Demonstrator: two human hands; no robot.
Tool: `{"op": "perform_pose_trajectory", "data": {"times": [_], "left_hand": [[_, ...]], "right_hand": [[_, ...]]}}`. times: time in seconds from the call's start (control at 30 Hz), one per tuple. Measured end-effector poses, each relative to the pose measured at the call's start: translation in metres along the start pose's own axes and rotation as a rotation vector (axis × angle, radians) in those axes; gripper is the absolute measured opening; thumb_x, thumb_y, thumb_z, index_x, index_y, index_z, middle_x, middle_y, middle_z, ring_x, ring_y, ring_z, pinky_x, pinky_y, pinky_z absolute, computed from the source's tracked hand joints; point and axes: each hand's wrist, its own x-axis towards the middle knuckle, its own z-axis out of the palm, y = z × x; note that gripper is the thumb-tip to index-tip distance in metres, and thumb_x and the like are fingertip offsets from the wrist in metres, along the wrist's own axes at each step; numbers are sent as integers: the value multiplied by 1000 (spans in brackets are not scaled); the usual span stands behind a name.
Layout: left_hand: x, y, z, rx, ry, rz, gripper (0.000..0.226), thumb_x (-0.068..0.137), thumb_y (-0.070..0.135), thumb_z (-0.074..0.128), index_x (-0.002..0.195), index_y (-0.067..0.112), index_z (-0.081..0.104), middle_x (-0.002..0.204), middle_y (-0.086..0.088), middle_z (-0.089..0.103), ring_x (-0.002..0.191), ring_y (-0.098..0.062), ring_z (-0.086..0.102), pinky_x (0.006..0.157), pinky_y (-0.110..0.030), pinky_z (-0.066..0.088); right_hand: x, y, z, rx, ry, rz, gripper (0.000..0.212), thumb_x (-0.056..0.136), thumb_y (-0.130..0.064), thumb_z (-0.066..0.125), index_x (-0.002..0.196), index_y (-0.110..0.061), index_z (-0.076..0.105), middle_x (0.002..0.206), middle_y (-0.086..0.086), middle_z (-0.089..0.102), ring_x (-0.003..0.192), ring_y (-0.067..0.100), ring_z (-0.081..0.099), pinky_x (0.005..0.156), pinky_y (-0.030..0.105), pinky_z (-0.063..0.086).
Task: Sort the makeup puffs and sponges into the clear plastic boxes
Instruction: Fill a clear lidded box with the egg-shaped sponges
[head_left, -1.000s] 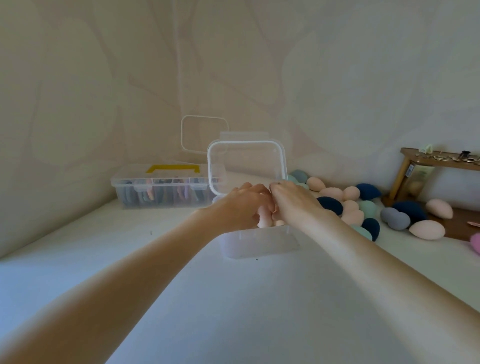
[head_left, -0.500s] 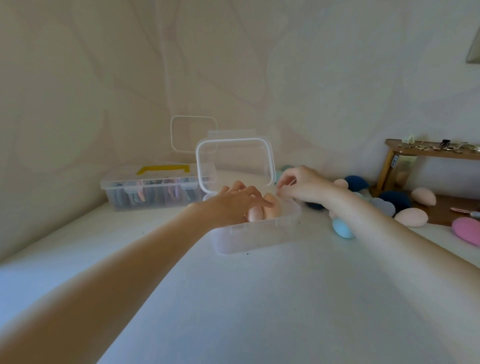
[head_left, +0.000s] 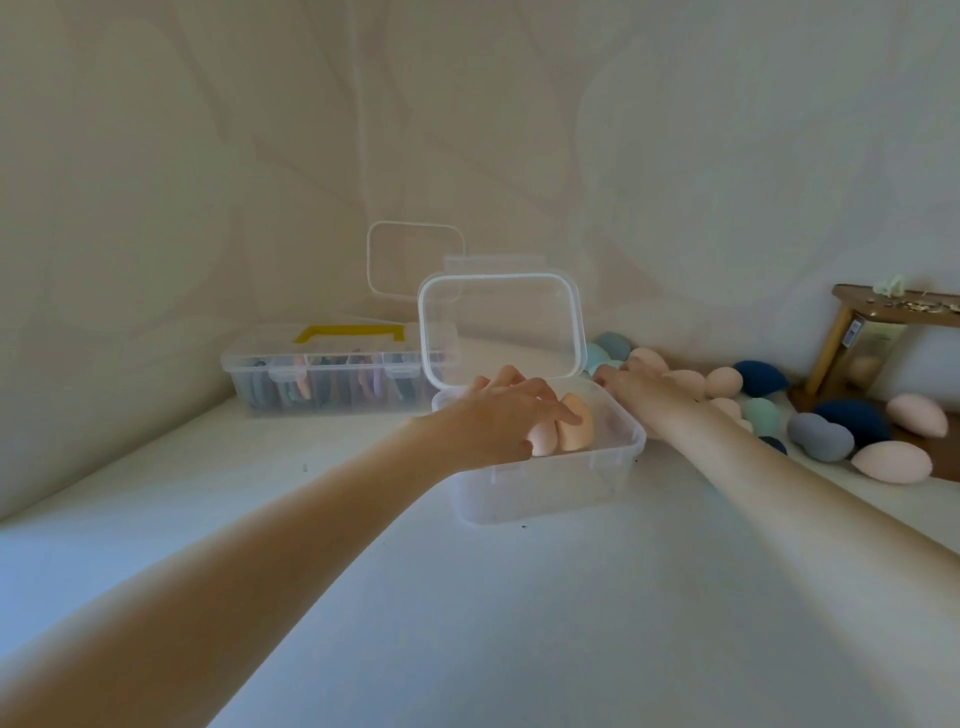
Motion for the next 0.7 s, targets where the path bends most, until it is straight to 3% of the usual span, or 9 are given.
{"op": "perform_pose_trajectory", "data": {"times": [0.1, 0.17, 0.33, 0.4, 0.43, 0.5, 0.53, 0.6, 0.7], "left_hand": [[0, 0, 1, -8, 5, -1, 53, 93, 19, 54, 138, 41, 36, 145, 7, 37, 131, -21, 30, 106, -37, 31], [0, 0, 1, -12, 6, 1, 54, 93, 18, 54, 138, 40, 36, 145, 8, 37, 130, -21, 31, 105, -37, 32], [2, 0, 2, -55, 23, -13, 54, 92, 14, 53, 137, 40, 38, 143, 9, 39, 128, -20, 32, 102, -34, 29], [3, 1, 2, -56, 26, -23, 54, 91, 15, 53, 136, 41, 39, 142, 9, 40, 127, -20, 33, 102, -34, 30], [3, 1, 2, -52, 22, -32, 53, 91, 15, 53, 136, 40, 39, 140, 9, 41, 126, -20, 34, 101, -34, 31], [3, 2, 1, -33, 14, -52, 44, 90, 16, 52, 131, 34, 46, 134, 6, 45, 122, -21, 36, 97, -32, 32], [4, 3, 1, -23, 11, -61, 35, 90, 18, 52, 123, 29, 53, 129, 4, 47, 121, -21, 37, 96, -31, 32], [5, 3, -1, -75, -8, -101, 22, 88, 20, 52, 108, 21, 60, 121, 2, 51, 117, -22, 41, 93, -29, 33], [3, -3, -11, -354, -9, -244, 28, 89, 19, 51, 116, 19, 59, 125, 3, 53, 111, -21, 53, 88, -27, 41]], "right_hand": [[8, 4, 7, 29, 83, 3, 18, 92, -19, 42, 108, -14, 49, 120, 12, 49, 94, 24, 46, 75, 33, 40], [10, 9, 5, 108, 184, 27, 11, 86, -17, 48, 96, -15, 48, 109, 11, 55, 95, 27, 50, 75, 36, 41], [-7, 2, -36, 719, 386, 58, 11, 84, -21, 54, 90, -16, 47, 98, 6, 53, 88, 26, 52, 67, 31, 43], [-22, -12, -55, 998, 226, -27, 5, 89, -18, 47, 84, -16, 48, 91, 7, 53, 80, 25, 53, 59, 27, 43], [-30, -20, -61, 1098, 26, -33, 8, 89, -17, 44, 83, -15, 49, 87, 10, 54, 75, 26, 56, 59, 28, 46], [-38, -30, -57, 1104, -360, -21, 16, 89, -19, 41, 86, -8, 51, 77, 16, 58, 68, 28, 59, 68, 33, 52], [-39, -35, -51, 1042, -458, -2, 20, 88, -20, 40, 86, -5, 52, 73, 16, 60, 68, 29, 58, 74, 36, 51], [-42, -42, -40, 1003, -454, 39, 20, 86, -19, 39, 81, -4, 51, 66, 16, 59, 66, 29, 55, 78, 38, 49], [-45, -46, -34, 1087, -327, 69, 15, 85, -15, 42, 74, -7, 50, 68, 15, 57, 62, 28, 54, 70, 36, 46]]}}
